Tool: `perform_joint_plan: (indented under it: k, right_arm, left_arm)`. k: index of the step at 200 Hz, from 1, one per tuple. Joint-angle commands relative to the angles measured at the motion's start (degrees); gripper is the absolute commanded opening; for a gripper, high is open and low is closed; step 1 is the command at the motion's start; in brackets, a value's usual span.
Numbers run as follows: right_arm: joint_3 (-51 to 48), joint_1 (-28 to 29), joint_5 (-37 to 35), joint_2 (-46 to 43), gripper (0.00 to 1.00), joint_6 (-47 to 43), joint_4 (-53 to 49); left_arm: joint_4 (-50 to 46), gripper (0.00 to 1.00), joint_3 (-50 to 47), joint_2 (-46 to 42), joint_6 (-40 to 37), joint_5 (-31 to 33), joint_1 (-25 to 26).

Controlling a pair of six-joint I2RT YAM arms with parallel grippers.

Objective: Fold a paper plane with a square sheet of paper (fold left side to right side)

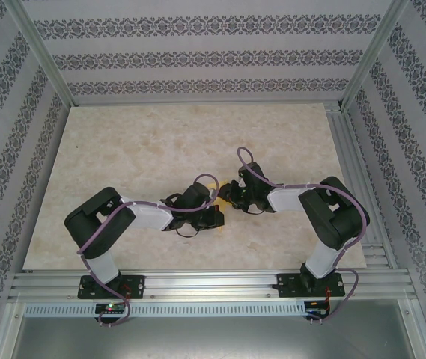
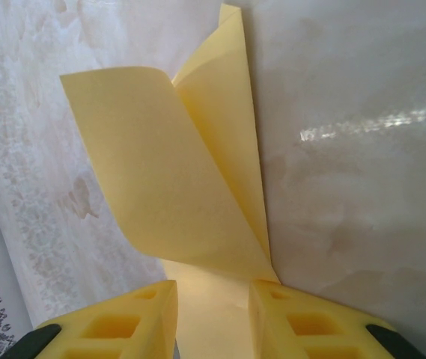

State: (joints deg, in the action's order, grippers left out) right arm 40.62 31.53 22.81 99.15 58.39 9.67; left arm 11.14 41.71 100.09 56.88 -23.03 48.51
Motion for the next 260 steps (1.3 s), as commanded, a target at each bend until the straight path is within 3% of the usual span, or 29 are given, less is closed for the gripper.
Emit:
perform_joint_plan:
  k: [1,72,131,173,260]
  right_arm:
    - [0.20,0.82,-1.15,1.30,0.32,-1.27,-2.29]
    - [1.51,0.51,-0.85,0.13,0.32,-2.52,-2.52]
    - [1.59,-1.64,-1.37,-8.98,0.34,-7.01,-8.25]
    - [-3.24,-1.78,-1.05,-13.21,0.24,-7.74,-9.76]
    - [-3.53,1.68,2.94,-6.56,0.16,-4.22,-1.61]
  left_arm:
    - [0.38,0.00,-1.51,0.79,-0.49,1.01,0.53]
    - [-1.79,0.00,-2.27,0.97,-1.12,1.98,0.53]
    - [1.59,0.00,-4.18,2.79,0.84,1.46,0.53]
    - [2.34,0.00,-4.03,3.18,1.04,1.15,0.53]
    - [1.35,0.00,-3.67,2.45,0.60,1.38,0.53]
